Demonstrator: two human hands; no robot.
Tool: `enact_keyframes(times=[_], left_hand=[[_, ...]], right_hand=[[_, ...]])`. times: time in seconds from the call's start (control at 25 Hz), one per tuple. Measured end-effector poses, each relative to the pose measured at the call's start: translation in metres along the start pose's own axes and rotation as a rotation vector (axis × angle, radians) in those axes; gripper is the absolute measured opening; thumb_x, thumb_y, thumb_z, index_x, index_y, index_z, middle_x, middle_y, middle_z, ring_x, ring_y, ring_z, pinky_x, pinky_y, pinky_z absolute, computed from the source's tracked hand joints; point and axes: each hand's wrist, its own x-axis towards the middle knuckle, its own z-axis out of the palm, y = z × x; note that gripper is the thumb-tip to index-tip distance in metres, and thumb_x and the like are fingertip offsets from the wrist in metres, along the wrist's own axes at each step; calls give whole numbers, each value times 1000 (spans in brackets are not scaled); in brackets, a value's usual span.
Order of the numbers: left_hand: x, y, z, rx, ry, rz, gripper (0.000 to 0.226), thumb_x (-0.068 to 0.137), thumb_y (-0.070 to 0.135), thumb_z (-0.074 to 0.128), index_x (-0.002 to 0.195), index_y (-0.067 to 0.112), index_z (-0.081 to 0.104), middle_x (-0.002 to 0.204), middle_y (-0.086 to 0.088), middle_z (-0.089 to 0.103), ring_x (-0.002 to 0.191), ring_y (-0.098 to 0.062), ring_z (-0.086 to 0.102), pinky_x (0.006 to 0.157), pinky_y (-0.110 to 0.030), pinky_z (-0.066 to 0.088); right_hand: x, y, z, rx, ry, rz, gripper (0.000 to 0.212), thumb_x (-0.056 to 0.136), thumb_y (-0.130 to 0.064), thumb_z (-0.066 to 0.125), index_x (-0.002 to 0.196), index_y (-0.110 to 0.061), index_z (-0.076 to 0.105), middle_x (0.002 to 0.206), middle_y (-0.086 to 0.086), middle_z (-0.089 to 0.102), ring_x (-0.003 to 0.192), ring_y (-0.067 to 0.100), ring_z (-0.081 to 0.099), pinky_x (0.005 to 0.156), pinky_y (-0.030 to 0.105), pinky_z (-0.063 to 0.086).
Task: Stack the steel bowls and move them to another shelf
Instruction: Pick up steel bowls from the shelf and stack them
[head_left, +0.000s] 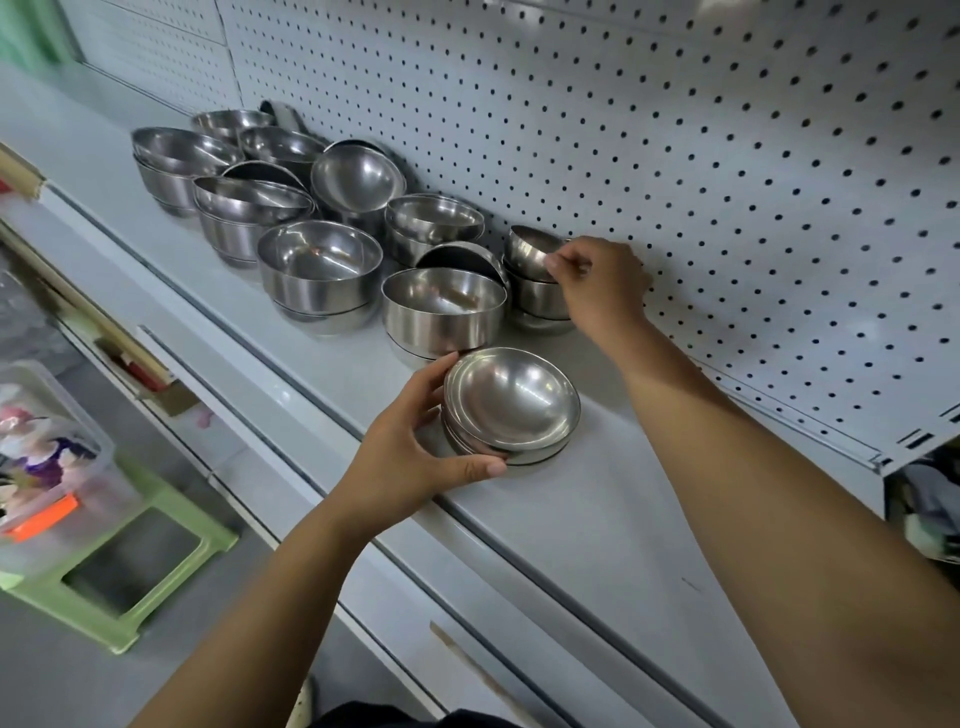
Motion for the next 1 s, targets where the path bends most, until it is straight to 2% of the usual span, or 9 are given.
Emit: enact_keyframes(times=[0.12, 0.2, 0.28, 0.36, 0.44, 0.6, 0.68, 0.8, 1.0], left_hand=[[0, 1, 0, -2, -5, 7, 102, 59, 34, 97, 144, 48, 42, 139, 25, 58, 134, -4, 54, 116, -39, 43], [0, 1, 0, 1, -5, 11, 103, 60, 33, 97, 146, 46, 42, 140, 24, 57, 134, -3, 53, 116, -39, 43], [0, 0, 0, 3, -9, 14, 104, 60, 33, 97, 147, 45, 41, 141, 23, 58, 134, -4, 53, 116, -40, 43], [2, -1, -1, 1, -15, 9, 104, 60, 33, 97, 147, 45, 41, 140, 22, 58, 134, -5, 53, 116, -41, 43], [2, -2, -1, 5, -23, 16, 103, 61, 30, 97, 147, 43, 42, 139, 20, 59, 134, -6, 54, 116, -42, 42], [6, -4, -3, 17, -56, 32, 103, 65, 28, 96, 149, 40, 40, 142, 17, 58, 135, -10, 54, 116, -44, 42], [7, -6, -6, 18, -84, 33, 103, 65, 30, 96, 150, 40, 39, 143, 18, 57, 135, -11, 54, 116, -44, 43], [8, -9, -9, 20, -119, 34, 103, 67, 40, 94, 152, 42, 37, 145, 17, 56, 135, -13, 55, 114, -46, 45], [9, -13, -11, 40, -138, 69, 99, 74, 42, 88, 155, 34, 34, 149, 12, 52, 139, -17, 51, 115, -49, 42]], right_hand=[[-3, 4, -5, 109, 14, -56, 13, 88, -35, 70, 79, -30, 77, 69, -22, 66, 76, 7, 65, 92, 58, 51], [-4, 5, -9, 165, 38, -80, 11, 88, -36, 72, 82, -30, 79, 71, -27, 66, 78, 3, 64, 93, 56, 51], [-9, 1, -16, 205, 88, -120, 11, 89, -33, 74, 88, -24, 81, 77, -25, 65, 89, 13, 64, 94, 47, 52], [-18, -5, -26, 257, 122, -147, 7, 89, -27, 77, 92, -22, 80, 83, -20, 66, 95, 15, 60, 91, 32, 49], [-32, -11, -38, 295, 149, -176, 4, 89, -25, 77, 93, -24, 78, 86, -13, 69, 96, 11, 59, 87, 18, 44], [-75, -23, -60, 343, 140, -170, 10, 87, -19, 79, 93, -27, 75, 91, -15, 66, 93, -8, 57, 87, 9, 41], [-101, -24, -68, 355, 112, -166, 14, 85, -16, 81, 93, -26, 75, 93, -19, 65, 92, -7, 61, 90, 11, 44], [-138, -19, -73, 345, 29, -272, 10, 86, -21, 81, 94, -23, 77, 93, -23, 69, 94, 9, 65, 92, 21, 50], [-165, -11, -64, 365, -69, -299, 5, 86, -19, 78, 90, -21, 79, 90, -16, 72, 95, 20, 61, 90, 27, 49]])
